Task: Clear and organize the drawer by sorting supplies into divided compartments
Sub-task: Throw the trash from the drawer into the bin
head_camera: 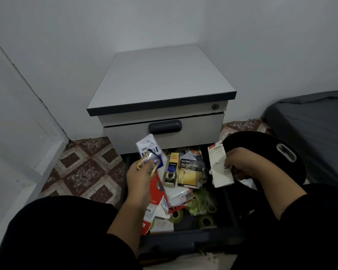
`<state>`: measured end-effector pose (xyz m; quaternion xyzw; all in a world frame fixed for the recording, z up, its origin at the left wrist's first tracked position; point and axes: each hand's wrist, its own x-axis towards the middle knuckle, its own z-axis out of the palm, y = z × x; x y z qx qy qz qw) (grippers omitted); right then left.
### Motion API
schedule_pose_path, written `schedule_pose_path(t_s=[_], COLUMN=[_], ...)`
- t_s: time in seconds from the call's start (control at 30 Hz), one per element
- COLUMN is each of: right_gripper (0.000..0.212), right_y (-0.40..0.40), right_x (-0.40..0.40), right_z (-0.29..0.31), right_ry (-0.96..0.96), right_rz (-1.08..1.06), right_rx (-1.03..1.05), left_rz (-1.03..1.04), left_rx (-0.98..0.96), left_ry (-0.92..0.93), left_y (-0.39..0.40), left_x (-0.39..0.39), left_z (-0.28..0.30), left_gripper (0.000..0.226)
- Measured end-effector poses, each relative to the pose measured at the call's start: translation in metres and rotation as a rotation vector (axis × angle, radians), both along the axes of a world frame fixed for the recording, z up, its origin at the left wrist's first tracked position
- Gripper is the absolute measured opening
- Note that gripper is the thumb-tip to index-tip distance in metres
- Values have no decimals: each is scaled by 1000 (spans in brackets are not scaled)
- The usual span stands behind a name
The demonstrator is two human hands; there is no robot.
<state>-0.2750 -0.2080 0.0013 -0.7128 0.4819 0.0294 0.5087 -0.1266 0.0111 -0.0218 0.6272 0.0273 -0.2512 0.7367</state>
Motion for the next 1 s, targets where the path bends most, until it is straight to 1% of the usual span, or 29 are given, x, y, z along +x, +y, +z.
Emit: schedule_pose_path(t_s=[0.13, 0.2, 0.33, 0.37, 0.43, 0.5, 0.6, 0.63, 0.67, 0.73, 0.77, 0.8, 0.87, 0.93, 1.0], right_gripper=[12, 13, 12, 14, 25, 32, 36, 36, 35, 33, 31, 30, 28, 27, 30], right_y=[-22, -36, -63, -65, -73, -75, -72, -72, -74, -79, -80, -81, -81, -73, -62], right_x=[-10, -15, -26, -29, -35, -39, -41, -40, -39, -36, -35, -34, -32, -28, -21], right_z=[7, 4, -8, -10, -17, -20, -18, -17, -17, -18, -19, -17, -19, -21, -24], right_ry=[-36, 8, 124, 166, 231, 246, 236, 232, 229, 312, 315, 298, 253, 220, 165], right_rz=[-62, -104, -200, -212, -247, -286, -310, -311, -311, -292, -297, -297, -276, -265, -217], right_rx=[-74, -133, -209, -221, -228, -244, -245, -227, -224, -211, -228, -223, -226, -236, -271], left_rz=[-228, -317, -426, -438, -475, -524, -570, -622, -685, -778, -798, -797, -771, -684, -564], left_rx=[-6, 38, 110, 120, 153, 215, 264, 263, 271, 310, 325, 333, 339, 318, 321], left_ry=[100, 139, 167, 167, 159, 122, 106, 116, 124, 149, 133, 98, 7, -104, -255], left_y=[-32, -55, -109, -121, -144, -165, -189, -196, -199, -201, -203, -201, -194, -181, -162], left_x=[-34, -51, -81, -87, -97, -105, -110, -110, -110, -109, -105, -103, -95, -86, -72], left_z=[3, 2, -8, -12, -19, -27, -32, -34, -33, -35, -39, -41, -43, -41, -38], left_gripper=[21, 16, 19, 20, 23, 31, 30, 37, 55, 93, 99, 94, 71, 49, 29])
